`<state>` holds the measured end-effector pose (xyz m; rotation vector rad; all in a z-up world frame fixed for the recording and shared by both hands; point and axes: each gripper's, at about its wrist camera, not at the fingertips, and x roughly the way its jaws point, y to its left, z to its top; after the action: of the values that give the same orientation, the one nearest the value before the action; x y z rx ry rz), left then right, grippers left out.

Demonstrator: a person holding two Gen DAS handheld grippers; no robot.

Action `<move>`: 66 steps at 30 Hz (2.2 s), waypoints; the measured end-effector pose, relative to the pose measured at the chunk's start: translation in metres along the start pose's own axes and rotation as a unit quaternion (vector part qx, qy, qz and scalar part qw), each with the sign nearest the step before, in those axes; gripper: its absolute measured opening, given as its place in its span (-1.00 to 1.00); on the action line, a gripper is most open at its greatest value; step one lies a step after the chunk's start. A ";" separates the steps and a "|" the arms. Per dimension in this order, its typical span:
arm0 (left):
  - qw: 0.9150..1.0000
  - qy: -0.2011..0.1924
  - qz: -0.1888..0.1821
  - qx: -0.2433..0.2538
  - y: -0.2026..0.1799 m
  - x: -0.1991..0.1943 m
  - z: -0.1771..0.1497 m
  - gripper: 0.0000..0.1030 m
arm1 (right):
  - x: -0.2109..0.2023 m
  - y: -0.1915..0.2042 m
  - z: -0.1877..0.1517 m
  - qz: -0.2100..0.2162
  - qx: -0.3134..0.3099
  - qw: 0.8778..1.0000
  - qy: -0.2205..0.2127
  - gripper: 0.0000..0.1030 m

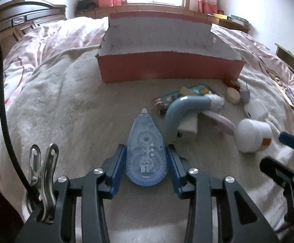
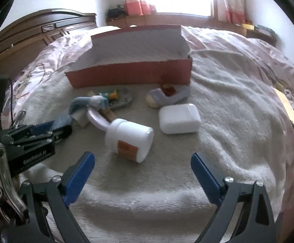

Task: Organize rigid objects
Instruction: 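Close the left tool on the tape dispenser while the right tool approaches the white jar, then lift the tape dispenser with the left tool while the right tool grasps the white jar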

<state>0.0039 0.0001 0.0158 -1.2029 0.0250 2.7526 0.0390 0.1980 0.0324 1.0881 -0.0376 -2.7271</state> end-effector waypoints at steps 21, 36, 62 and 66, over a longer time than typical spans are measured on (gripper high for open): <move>1.000 -0.012 0.007 -0.006 0.001 0.002 -0.005 -0.17 | 0.037 0.006 0.012 0.006 0.048 0.998 0.038 0.77; 1.000 -0.014 0.008 -0.012 0.003 0.005 0.000 -0.10 | 0.030 0.001 0.006 -0.035 0.034 0.999 0.010 0.05; 0.999 -0.036 0.012 -0.014 0.000 -0.024 -0.004 -0.21 | 0.007 0.005 0.002 0.007 0.029 0.999 -0.018 -0.02; 0.999 -0.044 0.007 -0.014 -0.001 -0.031 0.000 -0.22 | 0.002 0.011 0.005 0.013 0.011 0.999 -0.032 -0.10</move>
<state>0.0249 -0.0031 0.0381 -1.0919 -0.0145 2.8239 0.0367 0.1868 0.0358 0.9973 -0.0898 -2.7447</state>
